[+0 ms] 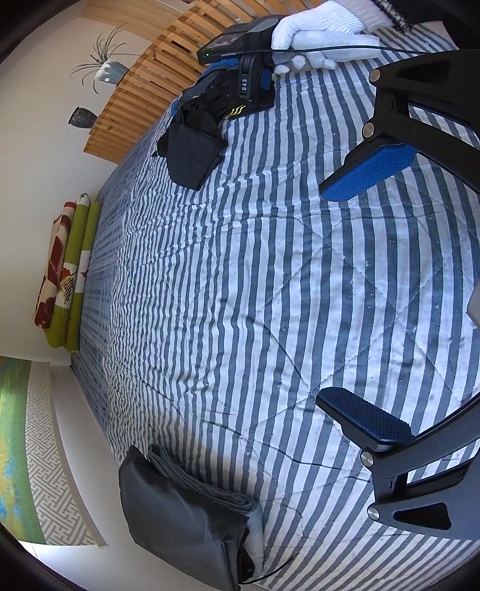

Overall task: Fold large clothes
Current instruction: 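Reach the right tool to the black yellow-striped pants and grasp the waistband, then pull the pants out of the pile with the right tool while the left tool grasps the pants leg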

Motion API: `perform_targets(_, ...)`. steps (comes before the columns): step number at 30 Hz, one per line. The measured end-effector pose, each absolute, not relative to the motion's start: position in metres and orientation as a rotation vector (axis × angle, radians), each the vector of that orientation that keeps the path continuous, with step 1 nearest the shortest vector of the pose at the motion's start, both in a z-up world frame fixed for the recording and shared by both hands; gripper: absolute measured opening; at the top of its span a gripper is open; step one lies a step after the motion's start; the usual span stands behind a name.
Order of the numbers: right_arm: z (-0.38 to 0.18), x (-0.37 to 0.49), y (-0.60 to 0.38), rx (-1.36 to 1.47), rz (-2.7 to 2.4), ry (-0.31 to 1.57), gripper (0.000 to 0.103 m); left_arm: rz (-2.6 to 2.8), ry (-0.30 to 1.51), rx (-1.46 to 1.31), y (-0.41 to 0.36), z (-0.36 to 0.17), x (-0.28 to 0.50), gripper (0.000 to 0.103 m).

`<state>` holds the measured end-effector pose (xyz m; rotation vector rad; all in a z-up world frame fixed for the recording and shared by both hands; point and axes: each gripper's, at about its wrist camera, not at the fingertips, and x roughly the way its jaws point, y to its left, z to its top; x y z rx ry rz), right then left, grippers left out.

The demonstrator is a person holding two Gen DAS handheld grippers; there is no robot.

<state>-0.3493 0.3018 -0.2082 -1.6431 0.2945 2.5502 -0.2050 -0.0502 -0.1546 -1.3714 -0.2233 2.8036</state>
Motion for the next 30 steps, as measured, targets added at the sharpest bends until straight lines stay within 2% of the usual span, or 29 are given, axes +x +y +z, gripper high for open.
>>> perform_targets(2, -0.209, -0.349, 0.296, -1.638, 2.548, 0.235, 0.062, 2.805, -0.228, -1.367, -0.054, -0.155, -0.204, 0.098)
perform_targets(4, -0.209, -0.348, 0.291, -1.637, 2.559, 0.185, 0.046, 2.814, -0.23, -1.359, -0.058, -0.153, -0.202, 0.097)
perform_targets(6, -0.206, -0.344, 0.289, -1.648, 2.576, 0.164, 0.017, 2.817, -0.236, -1.354, -0.06, -0.152, -0.2, 0.094)
perform_targets(8, -0.204, -0.339, 0.291, -1.666, 2.579, 0.187, 0.004, 2.815, -0.237, -1.348, -0.061, -0.15, -0.199, 0.092)
perform_targets(12, -0.192, -0.312, 0.288, -1.643, 2.611, 0.205, 0.002, 2.829, -0.229, -1.319, -0.063, -0.143, -0.195, 0.092)
perform_targets(17, -0.159, -0.236, 0.264, -1.593, 2.786, 0.194, 0.001, 2.849, -0.253, -1.289, -0.071, -0.134, -0.189, 0.092)
perform_targets(23, -0.138, -0.13, 0.214, -1.632, 2.946, 0.036, 0.001, 2.853, -0.259, -1.263, -0.072, -0.126, -0.183, 0.092)
perform_targets(27, -0.13, -0.092, 0.193, -1.736, 3.014, 0.22, 0.002, 2.868, -0.234, -1.238, -0.071, -0.12, -0.177, 0.092)
perform_targets(30, -0.124, -0.069, 0.18, -1.788, 3.057, 0.187, 0.002, 2.879, -0.223, -1.233, -0.072, -0.119, -0.174, 0.092)
